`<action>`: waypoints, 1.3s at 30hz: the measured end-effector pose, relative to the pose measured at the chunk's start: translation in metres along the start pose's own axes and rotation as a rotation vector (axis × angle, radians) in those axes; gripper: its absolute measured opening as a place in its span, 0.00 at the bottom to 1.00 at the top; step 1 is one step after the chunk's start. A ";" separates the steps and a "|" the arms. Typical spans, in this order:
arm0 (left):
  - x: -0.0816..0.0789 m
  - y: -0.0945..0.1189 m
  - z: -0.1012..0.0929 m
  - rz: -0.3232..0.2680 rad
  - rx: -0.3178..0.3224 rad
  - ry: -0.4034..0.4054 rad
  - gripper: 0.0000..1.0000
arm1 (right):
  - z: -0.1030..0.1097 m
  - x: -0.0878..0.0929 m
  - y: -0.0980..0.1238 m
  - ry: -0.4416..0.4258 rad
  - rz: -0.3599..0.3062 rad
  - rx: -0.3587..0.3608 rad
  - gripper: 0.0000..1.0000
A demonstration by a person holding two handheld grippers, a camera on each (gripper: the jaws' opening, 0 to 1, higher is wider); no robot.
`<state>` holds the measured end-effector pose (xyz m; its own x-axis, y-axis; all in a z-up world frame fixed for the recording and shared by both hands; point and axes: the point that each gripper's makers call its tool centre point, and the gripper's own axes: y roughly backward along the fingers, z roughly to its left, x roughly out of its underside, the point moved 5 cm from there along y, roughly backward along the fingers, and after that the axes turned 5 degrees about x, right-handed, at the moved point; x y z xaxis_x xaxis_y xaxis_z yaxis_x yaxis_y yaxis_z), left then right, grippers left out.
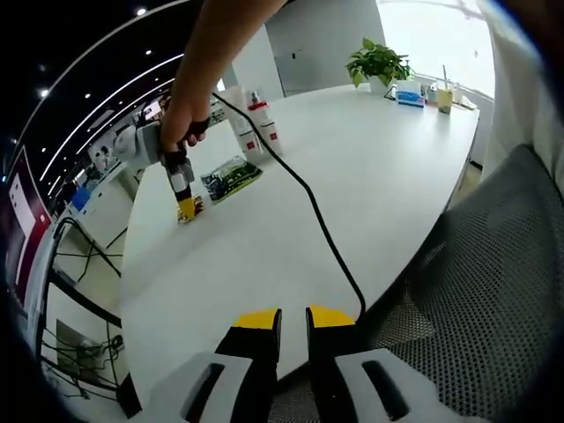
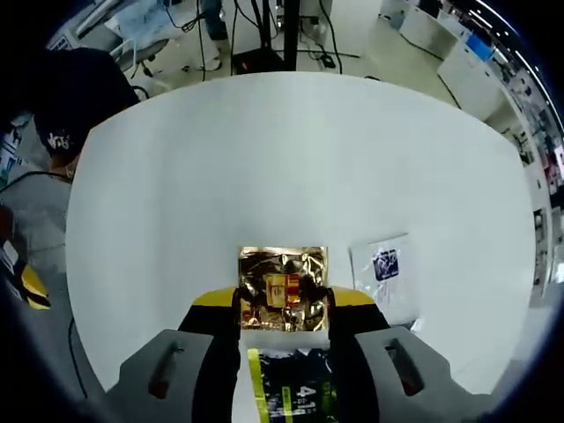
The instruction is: Arrange the skincare products in the storage area until every visible bottle or jar stands upright without overlapping.
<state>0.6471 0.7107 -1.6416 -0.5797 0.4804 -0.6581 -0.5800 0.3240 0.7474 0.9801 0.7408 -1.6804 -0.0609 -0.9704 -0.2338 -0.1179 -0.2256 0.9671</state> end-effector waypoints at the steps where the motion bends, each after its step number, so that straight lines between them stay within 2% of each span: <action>1: 0.000 0.000 0.000 0.001 0.000 0.000 0.12 | -0.001 0.001 0.000 -0.004 0.002 -0.001 0.36; 5: 0.000 0.000 0.000 0.000 -0.002 0.001 0.12 | -0.001 0.006 -0.003 -0.007 0.013 -0.002 0.36; 23: -0.001 0.001 0.001 -0.002 -0.012 0.005 0.12 | -0.004 0.005 -0.002 -0.012 0.010 -0.020 0.37; 25: -0.001 0.002 0.002 -0.002 -0.013 0.005 0.12 | -0.004 0.004 -0.003 -0.015 0.006 -0.024 0.42; 27: -0.001 0.002 0.002 -0.004 -0.014 0.005 0.12 | -0.003 0.005 -0.003 -0.029 -0.001 -0.018 0.55; 28: -0.001 0.002 0.002 -0.004 -0.015 0.005 0.12 | -0.002 0.006 -0.003 -0.035 -0.001 -0.020 0.58; 29: -0.002 0.002 0.002 -0.005 -0.016 0.004 0.12 | -0.003 0.007 -0.001 -0.036 -0.003 -0.028 0.56; 31: -0.002 0.002 0.002 -0.007 -0.018 0.004 0.12 | -0.009 0.008 0.005 -0.051 -0.036 0.010 0.53; 35: -0.002 0.002 0.003 -0.012 -0.023 0.003 0.12 | -0.007 -0.002 0.022 -0.121 -0.150 0.003 0.53; 37: -0.003 0.002 0.003 -0.012 -0.023 0.001 0.12 | -0.003 -0.006 0.032 -0.119 -0.190 -0.005 0.53; 39: -0.003 0.003 0.003 -0.015 -0.024 -0.002 0.12 | 0.011 -0.007 0.050 -0.146 -0.258 -0.009 0.52</action>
<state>0.6491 0.7126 -1.6375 -0.5700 0.4774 -0.6687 -0.6018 0.3115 0.7354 0.9641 0.7376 -1.6311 -0.1722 -0.8580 -0.4838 -0.1394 -0.4650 0.8743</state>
